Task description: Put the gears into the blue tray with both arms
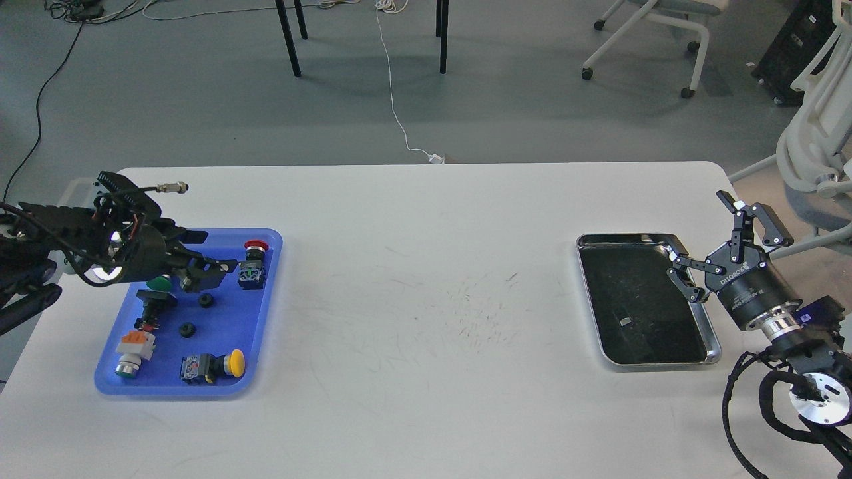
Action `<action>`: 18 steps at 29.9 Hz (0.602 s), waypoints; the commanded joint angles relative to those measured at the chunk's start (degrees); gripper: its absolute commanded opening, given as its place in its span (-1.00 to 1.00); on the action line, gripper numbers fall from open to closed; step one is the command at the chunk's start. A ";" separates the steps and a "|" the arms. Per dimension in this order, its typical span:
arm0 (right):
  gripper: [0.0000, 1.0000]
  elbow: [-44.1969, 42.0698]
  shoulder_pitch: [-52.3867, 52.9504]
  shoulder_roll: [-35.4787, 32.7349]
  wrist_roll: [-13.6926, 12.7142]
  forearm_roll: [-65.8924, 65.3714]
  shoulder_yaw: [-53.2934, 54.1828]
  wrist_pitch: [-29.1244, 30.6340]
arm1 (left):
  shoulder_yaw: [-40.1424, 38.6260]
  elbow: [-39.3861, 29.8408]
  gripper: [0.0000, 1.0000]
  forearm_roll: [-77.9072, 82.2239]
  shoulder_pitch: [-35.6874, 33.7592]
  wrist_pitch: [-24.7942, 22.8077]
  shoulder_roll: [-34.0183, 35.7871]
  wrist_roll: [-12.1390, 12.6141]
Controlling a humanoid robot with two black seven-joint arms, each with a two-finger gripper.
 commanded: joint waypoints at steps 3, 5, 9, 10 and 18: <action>0.94 0.09 0.73 0.00 0.00 0.00 -0.11 0.00 | -7.61 -6.83 0.79 -33.33 1.16 -0.98 -0.28 -0.02; 0.94 0.09 0.82 0.00 0.00 0.00 -0.02 0.00 | -8.40 -9.20 0.96 -48.54 4.05 -0.71 -0.71 -0.02; 0.98 0.61 1.00 0.00 0.00 0.09 0.15 -0.05 | -16.99 -10.27 0.96 -65.83 12.30 -0.89 -4.75 -0.02; 0.98 0.79 1.00 0.00 0.00 0.09 0.15 -0.14 | -20.67 -10.27 0.96 -66.02 16.07 -1.06 -6.50 -0.02; 0.98 1.58 0.65 0.00 0.00 0.09 -0.20 -4.36 | -42.85 -10.01 0.96 -66.90 32.18 -1.24 -19.52 -0.02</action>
